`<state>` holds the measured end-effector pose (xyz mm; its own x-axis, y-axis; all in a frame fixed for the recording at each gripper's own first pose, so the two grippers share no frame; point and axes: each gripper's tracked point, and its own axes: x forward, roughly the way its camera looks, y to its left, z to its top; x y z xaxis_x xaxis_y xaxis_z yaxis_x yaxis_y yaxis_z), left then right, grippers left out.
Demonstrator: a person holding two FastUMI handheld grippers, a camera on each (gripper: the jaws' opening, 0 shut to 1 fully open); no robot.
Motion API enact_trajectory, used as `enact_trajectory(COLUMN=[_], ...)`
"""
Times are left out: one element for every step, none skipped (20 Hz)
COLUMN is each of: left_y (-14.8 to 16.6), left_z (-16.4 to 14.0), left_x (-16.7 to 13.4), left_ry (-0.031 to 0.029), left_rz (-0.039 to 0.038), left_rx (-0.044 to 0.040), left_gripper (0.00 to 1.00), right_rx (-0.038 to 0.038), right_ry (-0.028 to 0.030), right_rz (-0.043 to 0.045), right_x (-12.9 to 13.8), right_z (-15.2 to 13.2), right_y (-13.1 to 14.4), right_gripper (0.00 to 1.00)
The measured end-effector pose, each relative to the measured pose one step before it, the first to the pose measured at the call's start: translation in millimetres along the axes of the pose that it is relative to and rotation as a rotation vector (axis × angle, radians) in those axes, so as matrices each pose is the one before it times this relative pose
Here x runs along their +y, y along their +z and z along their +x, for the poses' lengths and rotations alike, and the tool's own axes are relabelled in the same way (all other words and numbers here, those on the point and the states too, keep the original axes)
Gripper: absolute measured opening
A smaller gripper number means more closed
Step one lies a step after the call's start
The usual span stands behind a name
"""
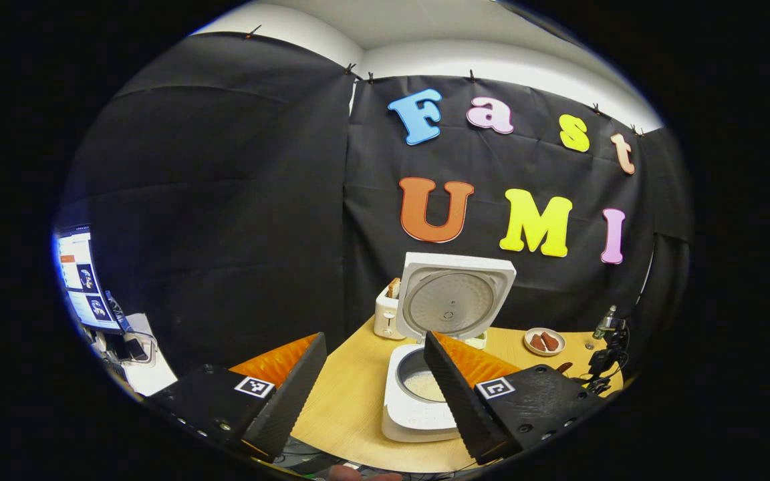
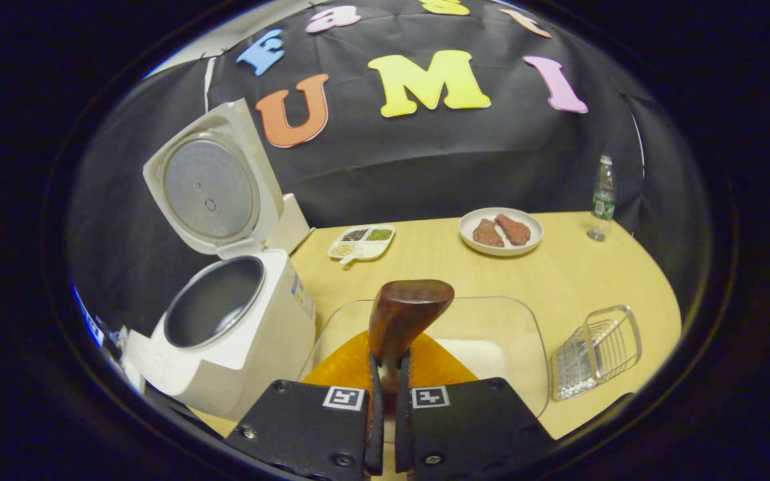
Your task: Close the left gripper, press the button to open the rice cooker; take a wooden spoon from the chopstick holder with the right hand, scoop a spoonful of rice and pour it into the rice cooker, then put the wooden spoon back into the chopstick holder.
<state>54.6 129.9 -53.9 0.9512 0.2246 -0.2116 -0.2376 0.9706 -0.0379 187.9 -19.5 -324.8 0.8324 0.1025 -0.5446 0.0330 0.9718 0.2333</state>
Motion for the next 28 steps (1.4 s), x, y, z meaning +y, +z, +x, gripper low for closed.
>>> enact_trajectory(left_y=[0.99,0.09,1.67,0.55,-0.26,-0.11,-0.32,0.07,0.32,1.26,1.05,0.75,0.92,1.31,0.49,0.62,0.51,-0.06,0.99,0.68,-0.2,0.52,0.05,-0.67,0.27,-1.76,-1.41,-1.56], left_z=[1.28,-0.88,0.82,-0.17,-1.08,-0.38,-0.06,0.35,0.69,0.01,0.56,0.01,2.24,0.61,0.45,-0.32,1.34,0.92,-1.3,-0.97,-0.47,-1.26,-0.92,-2.33,-2.07,-2.12,-2.29,-2.66], left_x=[-0.84,-1.0,-1.64,-1.81,-0.15,-2.38,-1.36,-3.05,-2.76,-2.65,-3.89,-3.5,-3.2,-3.08,-3.96,-2.88,-2.33,-1.27,-1.3,-1.03,0.3,1.47,2.4,2.84,1.22,1.58,3.0,4.19], left_ry=[-0.00364,-0.00435,-0.00445,-0.00467,-0.00379,-0.00436,-0.00399,-0.0054,-0.00553,-0.0059,-0.00727,-0.00734,-0.0074,-0.00803,-0.00755,-0.00728,-0.00606,-0.00362,-0.0061,-0.00522,-0.00442,-0.00083,0.00313,0.00343,-0.00457,-0.00621,-0.00413,-0.00369], left_rz=[0.0003,0.00173,0.00291,0.00317,0.00303,0.00253,0.00258,0.0011,0.00098,-0.00076,-0.00313,-0.0035,-0.00264,-0.00282,-0.00237,-0.00232,-0.00006,-0.00019,-0.00079,-0.00083,0.00074,0.00692,0.01453,0.01844,0.01278,0.00753,0.00496,-0.00143], left_rx=[-0.00032,-0.00068,-0.00297,-0.00167,-0.00103,0.00009,-0.00086,0.00089,0.00133,-0.00307,-0.00119,-0.0007,-0.00213,-0.00293,-0.00304,-0.00423,-0.0034,-0.00081,-0.00628,-0.00513,-0.0048,-0.00494,-0.00551,-0.00522,-0.00415,-0.00062,-0.00036,0.00118], left_gripper=[0.94,0.94,0.94,0.94,0.94,0.94,0.94,0.94,0.94,0.94,0.94,0.94,0.94,0.94,0.94,0.94,0.94,0.94,0.94,0.94,0.94,0.94,0.94,0.94,0.94,0.94,0.94,0.94], right_rx=[0.00249,0.00313,0.00454,0.00849,0.00769,0.0086,0.00091,0.00107,-0.00329,-0.00451,-0.01286,-0.01588,-0.01479,-0.01215,-0.01006,-0.01027,-0.01313,-0.01279,-0.0146,-0.01184,-0.01061,-0.00902,-0.0022,-0.00419,-0.00109,-0.00014,0.00148,0.00597], right_ry=[0.00896,0.01172,0.01401,0.01644,0.01289,0.00943,0.00194,0.00509,0.00293,0.00405,0.00184,0.00217,0.00424,0.00905,0.01333,0.01436,0.01641,0.01301,0.01494,0.01526,0.01668,0.01734,0.01909,0.01991,0.01974,0.02255,0.02295,0.02442], right_rz=[0.04649,0.05328,0.06504,0.07966,0.09196,0.08914,0.0815,0.07299,0.06514,0.05215,0.03041,0.00712,-0.00437,-0.00711,-0.00337,-0.00118,-0.00555,-0.01523,-0.01256,-0.00805,0.00326,0.00405,-0.00366,-0.00888,-0.01128,-0.00901,-0.00548,-0.00287], right_x=[1.36,0.0,-0.75,-3.83,-4.8,-6.23,-7.74,-7.7,-7.05,-5.06,-3.01,-2.05,0.63,2.23,2.98,5.57,6.98,9.03,9.21,9.69,11.06,11.57,14.22,15.09,16.31,18.36,18.74,19.06], right_z=[-1.28,-1.15,-1.6,-1.01,-0.56,-0.63,0.41,-1.64,-3.65,-4.04,-4.42,-4.85,-6.37,-6.28,-5.99,-5.67,-5.92,-5.16,-5.3,-3.91,-2.87,-2.05,-1.21,0.55,0.76,4.12,5.73,6.86], right_y=[0.92,-0.12,0.3,-0.71,1.44,2.39,2.72,3.11,2.5,4.68,4.42,6.1,6.5,6.23,6.26,7.27,6.96,6.97,7.7,7.24,5.97,5.58,1.89,1.99,-0.21,-1.74,-3.08,-4.87], right_gripper=[0.12,0.12,0.12,0.12,0.12,0.12,0.12,0.12,0.12,0.12,0.12,0.12,0.12,0.12,0.12,0.12,0.12,0.12,0.12,0.12,0.12,0.12,0.12,0.12,0.12,0.12,0.12,0.12])
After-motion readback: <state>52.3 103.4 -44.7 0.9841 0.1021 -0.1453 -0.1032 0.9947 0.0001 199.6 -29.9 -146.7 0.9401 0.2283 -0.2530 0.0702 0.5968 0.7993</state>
